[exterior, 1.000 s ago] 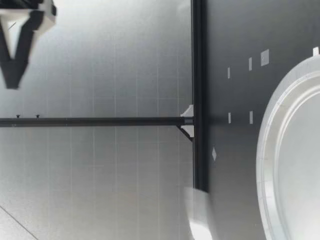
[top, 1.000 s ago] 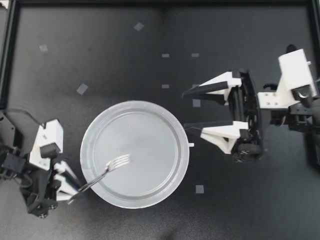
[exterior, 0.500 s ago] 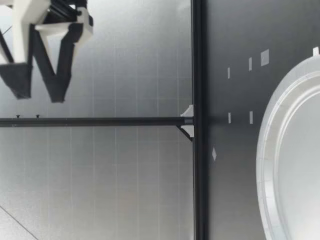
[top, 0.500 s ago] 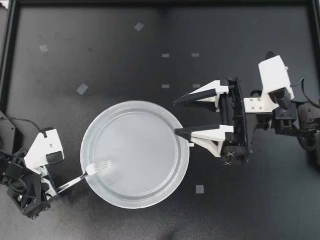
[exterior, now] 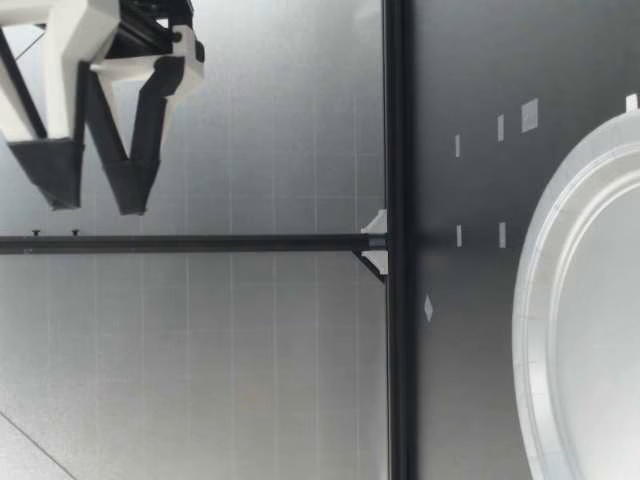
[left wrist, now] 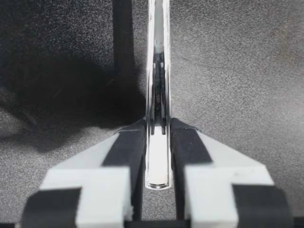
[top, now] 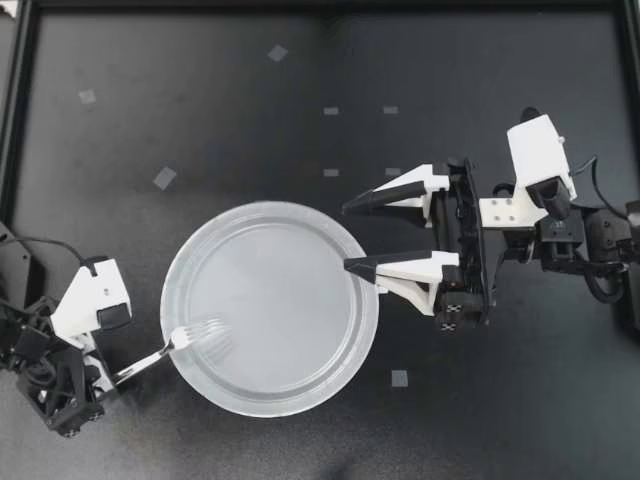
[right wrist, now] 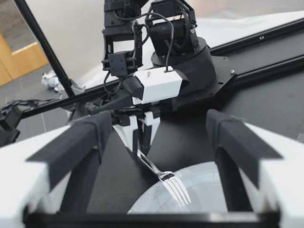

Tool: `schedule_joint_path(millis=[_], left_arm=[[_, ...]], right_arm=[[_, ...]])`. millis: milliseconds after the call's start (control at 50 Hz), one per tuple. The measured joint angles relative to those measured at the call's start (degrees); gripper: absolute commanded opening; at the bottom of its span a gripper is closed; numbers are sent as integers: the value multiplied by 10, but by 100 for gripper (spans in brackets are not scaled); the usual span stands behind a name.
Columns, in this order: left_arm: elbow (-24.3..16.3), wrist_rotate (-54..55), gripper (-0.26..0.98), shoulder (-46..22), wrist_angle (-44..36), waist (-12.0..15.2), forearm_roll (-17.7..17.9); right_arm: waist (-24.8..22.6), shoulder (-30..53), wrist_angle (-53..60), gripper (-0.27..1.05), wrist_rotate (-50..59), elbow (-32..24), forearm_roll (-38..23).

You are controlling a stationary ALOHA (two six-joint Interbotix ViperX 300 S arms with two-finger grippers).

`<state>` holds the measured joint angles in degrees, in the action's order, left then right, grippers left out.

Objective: Pick up the fork and place it on the plate.

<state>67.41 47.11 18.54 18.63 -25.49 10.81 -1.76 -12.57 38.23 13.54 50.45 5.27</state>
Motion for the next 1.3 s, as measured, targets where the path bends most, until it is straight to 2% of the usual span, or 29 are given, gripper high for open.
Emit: schedule_joint_path(millis=[1040, 1300], left_arm=[[1, 1, 32, 5, 20, 0, 2], [0, 1, 48, 1, 20, 0, 2]], right_arm=[[0, 0, 0, 78, 6, 1, 0], [0, 1, 0, 78, 14, 0, -1]])
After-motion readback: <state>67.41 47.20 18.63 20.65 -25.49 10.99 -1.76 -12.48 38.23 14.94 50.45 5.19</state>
